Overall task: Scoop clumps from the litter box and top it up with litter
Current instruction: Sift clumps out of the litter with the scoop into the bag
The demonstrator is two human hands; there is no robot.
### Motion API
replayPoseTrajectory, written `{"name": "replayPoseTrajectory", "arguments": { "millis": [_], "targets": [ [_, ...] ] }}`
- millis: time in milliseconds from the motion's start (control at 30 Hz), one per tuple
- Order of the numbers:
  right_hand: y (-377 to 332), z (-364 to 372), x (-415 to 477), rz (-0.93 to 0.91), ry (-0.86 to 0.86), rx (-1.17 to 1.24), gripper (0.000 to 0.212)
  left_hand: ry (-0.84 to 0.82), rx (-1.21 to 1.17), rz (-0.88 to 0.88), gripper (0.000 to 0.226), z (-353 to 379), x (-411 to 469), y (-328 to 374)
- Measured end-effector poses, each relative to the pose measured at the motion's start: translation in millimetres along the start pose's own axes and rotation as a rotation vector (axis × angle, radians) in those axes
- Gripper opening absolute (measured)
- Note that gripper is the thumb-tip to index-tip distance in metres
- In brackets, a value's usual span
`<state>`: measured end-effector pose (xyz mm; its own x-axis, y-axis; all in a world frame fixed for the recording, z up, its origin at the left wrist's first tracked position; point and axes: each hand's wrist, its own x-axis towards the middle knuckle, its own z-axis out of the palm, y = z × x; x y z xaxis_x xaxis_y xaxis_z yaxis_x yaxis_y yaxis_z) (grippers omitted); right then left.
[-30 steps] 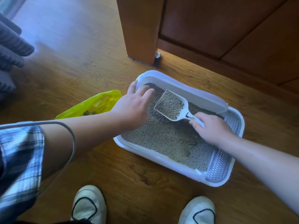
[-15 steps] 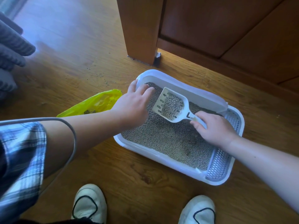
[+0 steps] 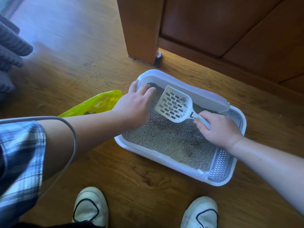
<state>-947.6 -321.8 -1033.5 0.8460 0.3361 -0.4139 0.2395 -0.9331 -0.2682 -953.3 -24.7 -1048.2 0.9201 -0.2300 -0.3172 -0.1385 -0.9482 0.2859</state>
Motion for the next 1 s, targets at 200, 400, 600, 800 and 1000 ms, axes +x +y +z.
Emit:
{"name": "replayPoseTrajectory", "arguments": {
  "millis": [200, 400, 600, 800, 1000],
  "targets": [
    [-4, -7, -3, 0.028, -0.011, 0.015, 0.029, -0.002, -0.025, 0.033, 0.075, -2, 0, -3],
    [-24, -23, -3, 0.024, 0.038, 0.115, 0.027, 0.202, -0.103, 0.162, 0.059, -12, -10, -15],
    [-79, -41, 6, -0.082, 0.074, 0.139, 0.024, 0.316, -0.234, -0.062, 0.051, -41, -30, -53],
    [-163, -37, 24, -0.297, 0.038, 0.014, 0.019, 0.17, -0.168, -0.264, 0.07, -46, -77, -120],
    [-229, -6, 46, -0.594, 0.201, -0.334, 0.006, 0.223, -0.161, -0.518, 0.063, -49, -134, -182]
  ]
}}
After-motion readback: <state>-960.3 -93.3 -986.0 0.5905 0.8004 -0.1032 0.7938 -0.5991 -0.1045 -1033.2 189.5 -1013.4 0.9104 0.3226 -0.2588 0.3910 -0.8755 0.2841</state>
